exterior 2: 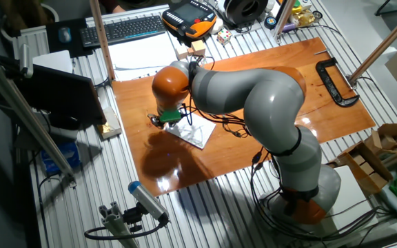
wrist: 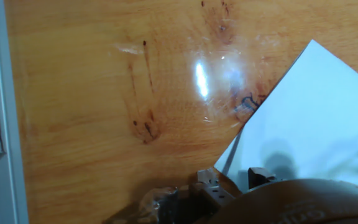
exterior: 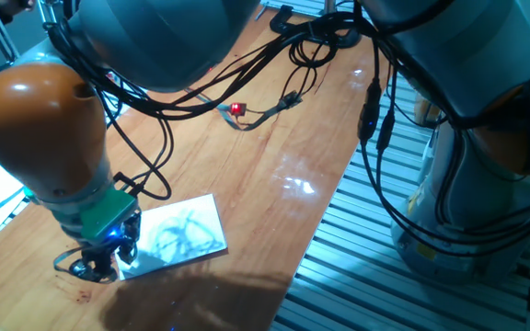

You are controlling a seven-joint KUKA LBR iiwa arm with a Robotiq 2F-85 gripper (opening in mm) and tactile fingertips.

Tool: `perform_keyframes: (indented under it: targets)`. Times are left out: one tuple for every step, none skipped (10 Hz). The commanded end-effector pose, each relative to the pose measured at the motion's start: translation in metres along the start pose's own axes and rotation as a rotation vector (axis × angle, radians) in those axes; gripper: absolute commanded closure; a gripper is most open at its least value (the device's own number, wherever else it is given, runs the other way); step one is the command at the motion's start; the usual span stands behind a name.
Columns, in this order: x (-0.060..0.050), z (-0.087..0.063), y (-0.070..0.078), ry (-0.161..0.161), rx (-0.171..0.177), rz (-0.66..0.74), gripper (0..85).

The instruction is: Unfold a piece of paper

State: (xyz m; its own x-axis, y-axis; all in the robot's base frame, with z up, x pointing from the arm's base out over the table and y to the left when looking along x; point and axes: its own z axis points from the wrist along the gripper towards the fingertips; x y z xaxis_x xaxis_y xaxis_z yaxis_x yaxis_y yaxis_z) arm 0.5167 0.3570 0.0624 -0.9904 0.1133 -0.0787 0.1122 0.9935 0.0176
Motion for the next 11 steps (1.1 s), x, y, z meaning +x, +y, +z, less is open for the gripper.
perform_keyframes:
  targets:
    - [-0.001,0.001,0.000,0.000,-0.001,0.000,49.3]
    - [-0.002,0.004,0.000,-0.003,0.000,0.000,49.3]
    - [-0.003,0.006,0.000,-0.006,0.003,0.000,49.3]
    - [-0.004,0.007,0.000,-0.010,0.010,-0.001,49.3]
    - [-0.004,0.008,0.001,-0.015,0.019,0.000,49.3]
    - [-0.004,0.009,0.001,-0.015,0.021,0.000,49.3]
    - [-0.005,0.010,0.001,-0.019,0.028,-0.002,49.3]
    - [-0.006,0.012,0.000,-0.023,0.037,-0.003,49.3]
    - [-0.006,0.013,0.000,-0.026,0.039,-0.002,49.3]
    - [-0.006,0.015,-0.001,-0.028,0.044,-0.001,49.3]
    - [-0.007,0.015,-0.002,-0.030,0.045,-0.001,49.3]
